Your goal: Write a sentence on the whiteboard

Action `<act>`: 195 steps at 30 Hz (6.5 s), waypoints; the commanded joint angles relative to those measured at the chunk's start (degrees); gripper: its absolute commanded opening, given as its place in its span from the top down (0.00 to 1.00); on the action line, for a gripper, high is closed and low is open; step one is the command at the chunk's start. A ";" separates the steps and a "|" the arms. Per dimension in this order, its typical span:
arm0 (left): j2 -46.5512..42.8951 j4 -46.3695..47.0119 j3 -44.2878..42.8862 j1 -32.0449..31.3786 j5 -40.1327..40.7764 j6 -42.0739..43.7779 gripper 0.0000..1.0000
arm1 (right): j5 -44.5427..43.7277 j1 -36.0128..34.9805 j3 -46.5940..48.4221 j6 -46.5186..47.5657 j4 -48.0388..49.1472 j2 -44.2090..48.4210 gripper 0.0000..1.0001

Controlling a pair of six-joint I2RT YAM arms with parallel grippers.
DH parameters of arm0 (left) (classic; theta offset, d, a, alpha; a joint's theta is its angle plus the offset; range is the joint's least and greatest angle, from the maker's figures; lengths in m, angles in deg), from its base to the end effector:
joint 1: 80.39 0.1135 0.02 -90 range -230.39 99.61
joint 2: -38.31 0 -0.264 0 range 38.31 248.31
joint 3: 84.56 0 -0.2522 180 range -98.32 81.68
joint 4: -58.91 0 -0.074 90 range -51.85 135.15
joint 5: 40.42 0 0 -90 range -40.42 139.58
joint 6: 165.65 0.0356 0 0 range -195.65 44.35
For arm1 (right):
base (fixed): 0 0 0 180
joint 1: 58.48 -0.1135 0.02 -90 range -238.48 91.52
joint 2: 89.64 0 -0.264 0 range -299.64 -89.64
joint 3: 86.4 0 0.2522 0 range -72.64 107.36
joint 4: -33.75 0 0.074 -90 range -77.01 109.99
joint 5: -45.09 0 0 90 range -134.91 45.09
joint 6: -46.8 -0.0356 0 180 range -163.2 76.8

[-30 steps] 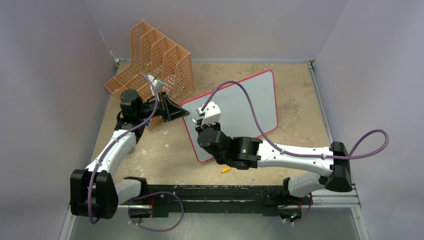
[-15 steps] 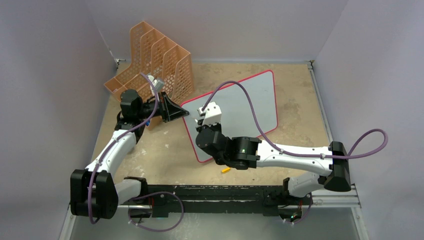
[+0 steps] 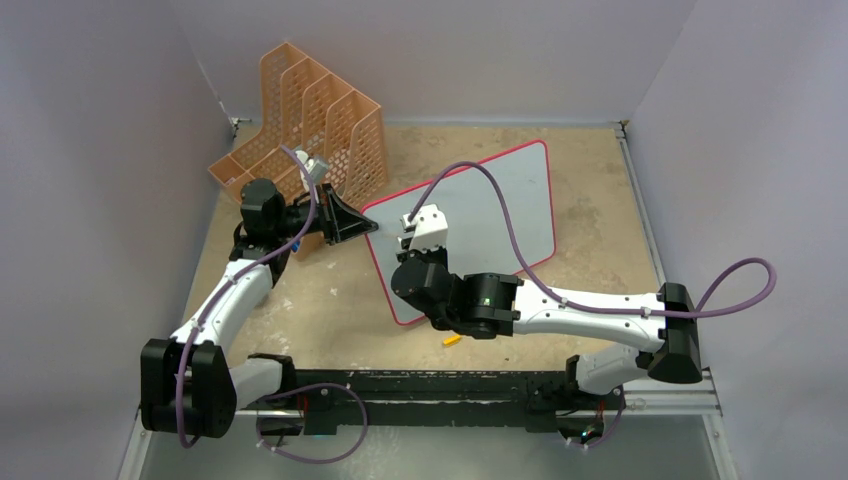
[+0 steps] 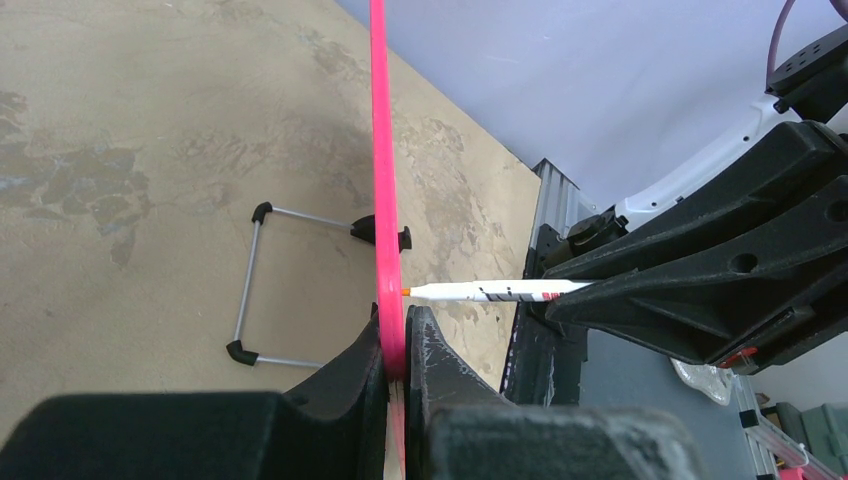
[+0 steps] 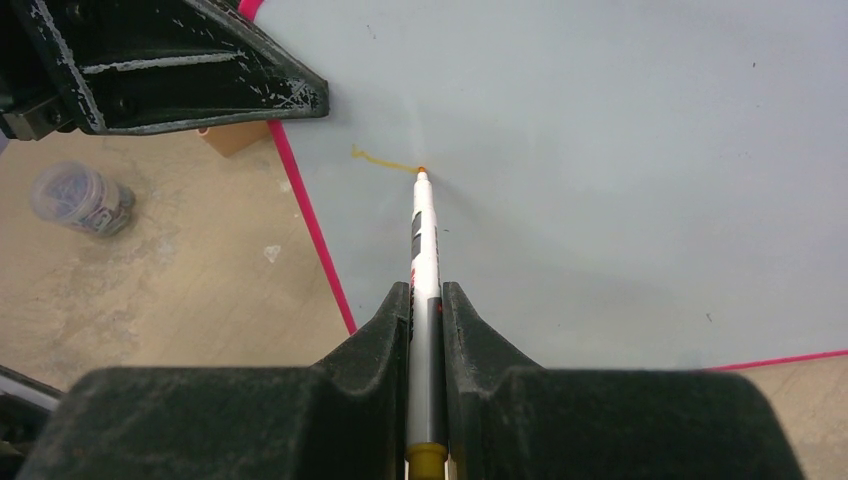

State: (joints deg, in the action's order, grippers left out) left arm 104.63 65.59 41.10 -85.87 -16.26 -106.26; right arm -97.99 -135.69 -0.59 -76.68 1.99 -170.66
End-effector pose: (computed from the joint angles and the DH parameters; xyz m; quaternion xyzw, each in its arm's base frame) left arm 0.2446 -0.0561 0.2947 0.2224 0.6852 -0.5571 0.4133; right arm 0.0975 0.3010 0.3521 -0.0673 0.7948 0.1681 0.5793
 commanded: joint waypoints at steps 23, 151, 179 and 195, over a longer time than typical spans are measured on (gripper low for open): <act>-0.69 2.10 -0.82 0.19 -2.55 3.10 1.00 | 8.22 0.76 0.05 9.96 10.06 5.68 1.00; -0.41 2.14 -1.13 0.55 -3.85 3.10 1.00 | 5.76 -0.32 -0.07 0.10 1.46 0.85 1.00; -0.49 2.06 -1.17 0.55 -3.81 3.19 1.00 | 8.73 -0.31 0.57 -3.52 -6.55 -1.19 1.00; -0.41 2.06 -1.17 0.63 -3.85 3.19 1.00 | 9.10 -0.38 0.98 -0.25 -1.47 2.59 1.00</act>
State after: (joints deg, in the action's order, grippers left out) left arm 104.74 65.07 41.10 -85.30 -17.55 -105.39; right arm -87.63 -136.15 -0.85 -78.78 -3.89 -171.68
